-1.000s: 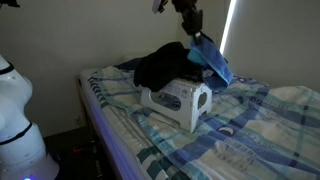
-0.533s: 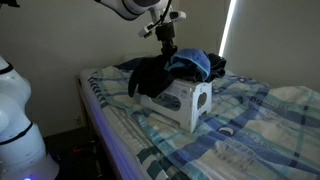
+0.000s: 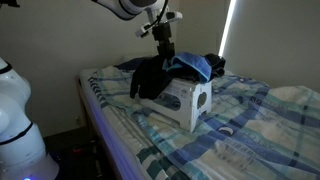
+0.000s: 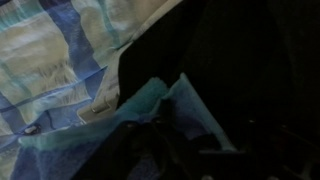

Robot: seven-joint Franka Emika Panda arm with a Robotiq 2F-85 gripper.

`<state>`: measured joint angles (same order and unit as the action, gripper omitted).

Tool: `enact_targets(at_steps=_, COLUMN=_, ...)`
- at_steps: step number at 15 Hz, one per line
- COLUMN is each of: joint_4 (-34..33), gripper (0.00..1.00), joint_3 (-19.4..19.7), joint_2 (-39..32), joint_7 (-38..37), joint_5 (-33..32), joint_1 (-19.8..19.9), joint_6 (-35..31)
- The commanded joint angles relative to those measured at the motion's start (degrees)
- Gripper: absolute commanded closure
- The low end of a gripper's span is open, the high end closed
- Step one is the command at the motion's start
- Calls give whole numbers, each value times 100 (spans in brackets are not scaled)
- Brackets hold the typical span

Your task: Pick up the striped cloth from the left side of the bed and place it on the white stool

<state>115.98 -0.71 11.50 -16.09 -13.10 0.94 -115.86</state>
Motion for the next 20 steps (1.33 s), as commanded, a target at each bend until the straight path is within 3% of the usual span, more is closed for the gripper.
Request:
enact_targets(at_steps=1, joint_4=55, gripper=12, joint_3=-196, joint_2=165, joint_7=-35, joint_5=136, joint_1=-107, joint_6=16)
enact_targets(at_steps=3, joint_4=127, gripper=0, joint_3=-343, joint_2=381, joint_7=-75, joint_5=46, joint_1=-183, joint_6=35)
enact_targets(at_steps=10, joint_4=-562, gripper=0, joint_3=-991, joint_2=283, joint_7=-123, joint_5=-74, joint_1=-481, joint_6=283)
enact_targets(at_steps=20, joint_4=-1673, gripper=0, joint_3=-1195, joint_2=-981, joint_7=-17, joint_5=-98, joint_1=-829, joint_6=344)
